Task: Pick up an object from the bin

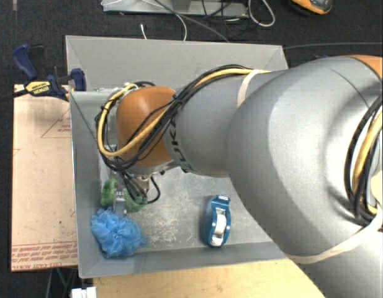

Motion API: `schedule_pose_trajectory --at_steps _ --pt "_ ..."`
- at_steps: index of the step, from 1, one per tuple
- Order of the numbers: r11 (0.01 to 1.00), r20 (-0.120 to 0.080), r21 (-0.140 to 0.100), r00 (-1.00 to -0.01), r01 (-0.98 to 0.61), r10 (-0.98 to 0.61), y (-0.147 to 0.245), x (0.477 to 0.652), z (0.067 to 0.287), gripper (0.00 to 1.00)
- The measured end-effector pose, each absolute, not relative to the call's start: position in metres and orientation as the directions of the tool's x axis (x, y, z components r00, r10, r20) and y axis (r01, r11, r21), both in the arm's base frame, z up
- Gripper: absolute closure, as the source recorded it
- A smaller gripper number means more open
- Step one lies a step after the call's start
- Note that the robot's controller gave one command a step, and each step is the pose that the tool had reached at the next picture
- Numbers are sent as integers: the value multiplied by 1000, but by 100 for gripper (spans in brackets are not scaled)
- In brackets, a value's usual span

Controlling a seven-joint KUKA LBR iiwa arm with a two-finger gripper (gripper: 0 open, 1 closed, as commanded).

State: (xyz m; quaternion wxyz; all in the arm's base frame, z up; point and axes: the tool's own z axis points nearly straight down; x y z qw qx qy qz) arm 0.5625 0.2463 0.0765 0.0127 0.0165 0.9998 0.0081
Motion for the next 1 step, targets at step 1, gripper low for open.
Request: schedule_pose_trajectory --at_steps 1 --pt "999 -25 17 -999 33 34 246 563 77 100"
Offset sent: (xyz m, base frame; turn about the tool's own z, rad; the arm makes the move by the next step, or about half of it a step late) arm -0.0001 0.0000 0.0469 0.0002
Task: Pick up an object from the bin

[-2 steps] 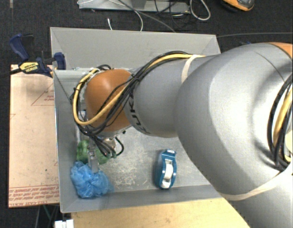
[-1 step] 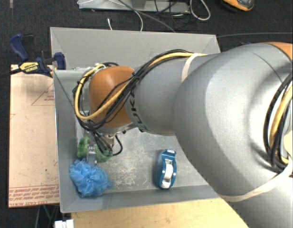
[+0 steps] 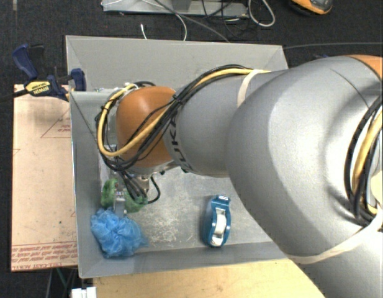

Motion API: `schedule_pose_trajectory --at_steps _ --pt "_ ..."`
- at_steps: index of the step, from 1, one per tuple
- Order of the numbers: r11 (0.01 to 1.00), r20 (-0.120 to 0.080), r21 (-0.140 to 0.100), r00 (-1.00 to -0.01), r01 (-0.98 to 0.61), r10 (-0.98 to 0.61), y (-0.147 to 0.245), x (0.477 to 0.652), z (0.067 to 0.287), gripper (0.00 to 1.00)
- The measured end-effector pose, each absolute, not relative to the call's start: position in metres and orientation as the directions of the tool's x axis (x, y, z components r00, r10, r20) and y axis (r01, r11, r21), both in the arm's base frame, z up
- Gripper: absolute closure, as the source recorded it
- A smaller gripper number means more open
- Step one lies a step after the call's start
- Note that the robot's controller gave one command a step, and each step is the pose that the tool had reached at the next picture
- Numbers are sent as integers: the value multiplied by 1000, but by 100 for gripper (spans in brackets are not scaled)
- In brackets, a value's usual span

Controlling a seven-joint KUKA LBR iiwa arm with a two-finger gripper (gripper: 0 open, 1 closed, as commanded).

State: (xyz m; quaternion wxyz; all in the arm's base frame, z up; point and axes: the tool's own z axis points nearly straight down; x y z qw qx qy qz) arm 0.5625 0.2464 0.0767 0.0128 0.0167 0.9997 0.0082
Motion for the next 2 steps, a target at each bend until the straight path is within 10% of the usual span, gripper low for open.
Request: schedule_pose_trajectory --at_steps 2 --pt "999 -17 13 -999 34 34 245 560 133 100"
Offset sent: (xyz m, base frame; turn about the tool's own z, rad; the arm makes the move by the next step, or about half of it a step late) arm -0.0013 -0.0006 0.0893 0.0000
